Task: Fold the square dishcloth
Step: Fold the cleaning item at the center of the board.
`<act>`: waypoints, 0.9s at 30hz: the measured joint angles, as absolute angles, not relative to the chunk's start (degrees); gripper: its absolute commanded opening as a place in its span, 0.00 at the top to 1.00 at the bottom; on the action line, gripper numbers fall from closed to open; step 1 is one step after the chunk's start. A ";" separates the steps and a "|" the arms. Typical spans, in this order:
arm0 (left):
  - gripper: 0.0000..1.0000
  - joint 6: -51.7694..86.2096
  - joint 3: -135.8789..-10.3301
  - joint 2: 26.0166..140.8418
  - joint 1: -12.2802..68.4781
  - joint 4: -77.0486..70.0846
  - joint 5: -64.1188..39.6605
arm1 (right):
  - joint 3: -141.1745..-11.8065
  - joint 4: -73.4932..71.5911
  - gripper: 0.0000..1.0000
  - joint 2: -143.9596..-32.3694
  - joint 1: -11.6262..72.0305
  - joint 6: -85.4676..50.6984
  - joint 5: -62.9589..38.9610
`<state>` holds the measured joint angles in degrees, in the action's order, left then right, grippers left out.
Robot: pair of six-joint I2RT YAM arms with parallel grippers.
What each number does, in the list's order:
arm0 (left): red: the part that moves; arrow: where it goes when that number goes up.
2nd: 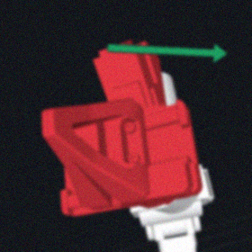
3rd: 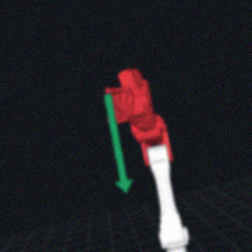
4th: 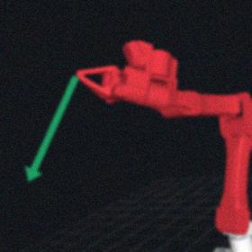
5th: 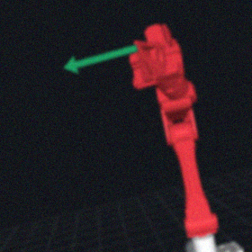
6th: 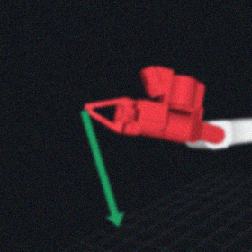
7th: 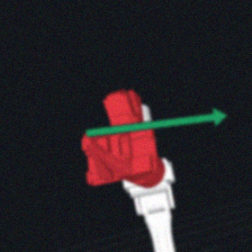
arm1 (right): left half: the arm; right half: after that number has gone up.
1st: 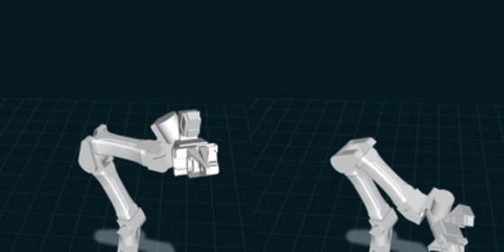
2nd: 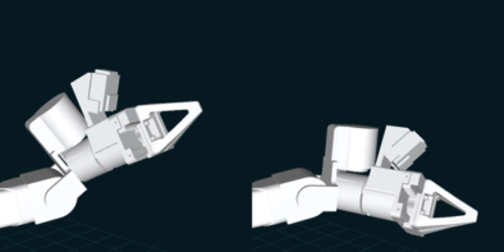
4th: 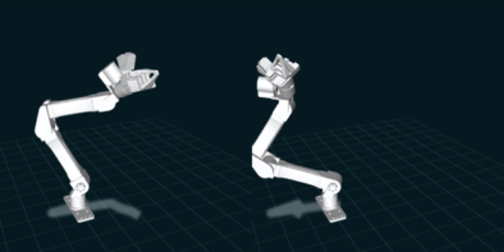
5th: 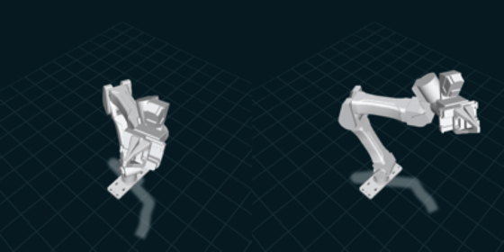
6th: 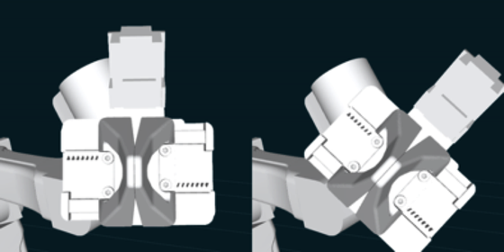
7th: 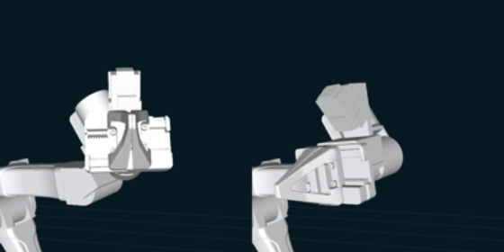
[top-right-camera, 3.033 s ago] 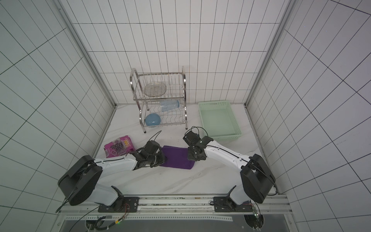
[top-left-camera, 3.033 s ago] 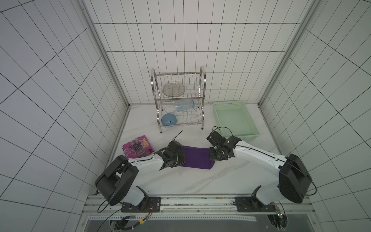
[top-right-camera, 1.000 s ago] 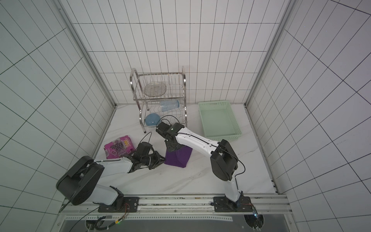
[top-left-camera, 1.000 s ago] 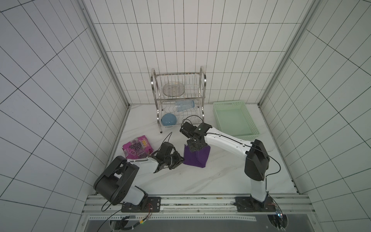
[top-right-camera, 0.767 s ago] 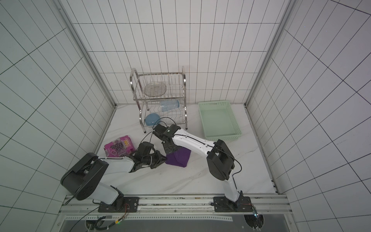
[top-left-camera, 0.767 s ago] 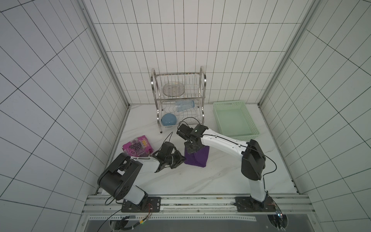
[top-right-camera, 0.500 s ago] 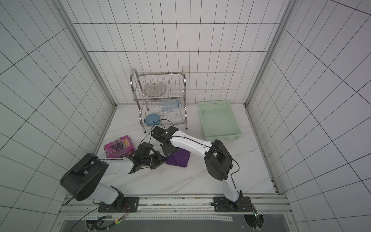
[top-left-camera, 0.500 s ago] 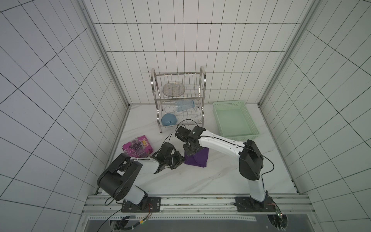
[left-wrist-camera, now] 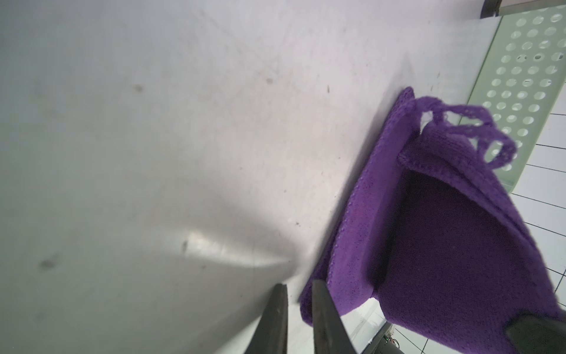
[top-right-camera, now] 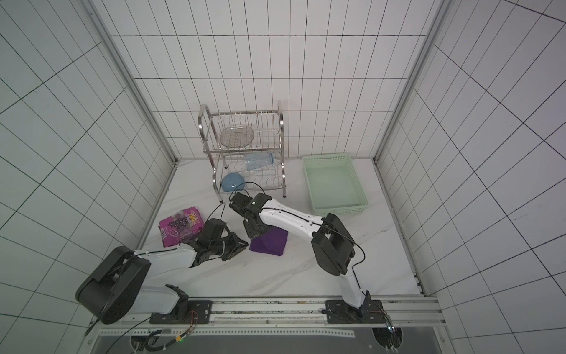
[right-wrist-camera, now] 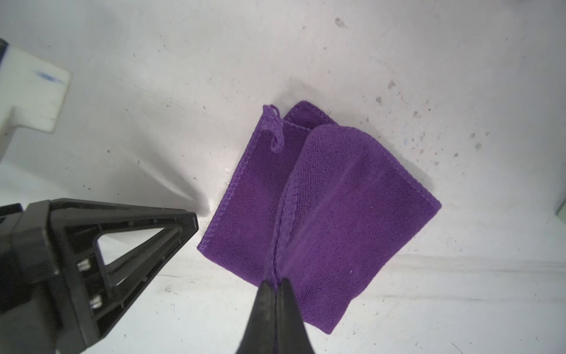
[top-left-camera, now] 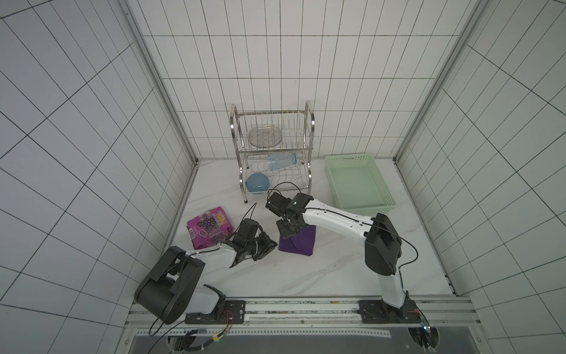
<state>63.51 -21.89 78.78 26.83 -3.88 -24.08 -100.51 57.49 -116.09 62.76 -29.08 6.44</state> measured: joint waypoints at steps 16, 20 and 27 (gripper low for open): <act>0.78 61.01 -21.89 73.01 23.75 3.18 -23.55 | -100.49 55.35 0.97 -116.81 62.78 -27.83 4.01; 0.76 60.16 -22.04 70.54 23.18 6.28 -22.57 | -100.49 54.50 0.93 -118.48 63.00 -27.59 2.59; 0.73 58.83 -23.24 67.22 22.37 10.94 -21.17 | -100.03 53.82 0.83 -120.49 63.46 -27.31 0.69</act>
<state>58.83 -23.24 67.22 22.37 10.94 -21.17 -100.03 53.82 -120.49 63.46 -27.31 0.69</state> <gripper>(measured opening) 0.259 0.141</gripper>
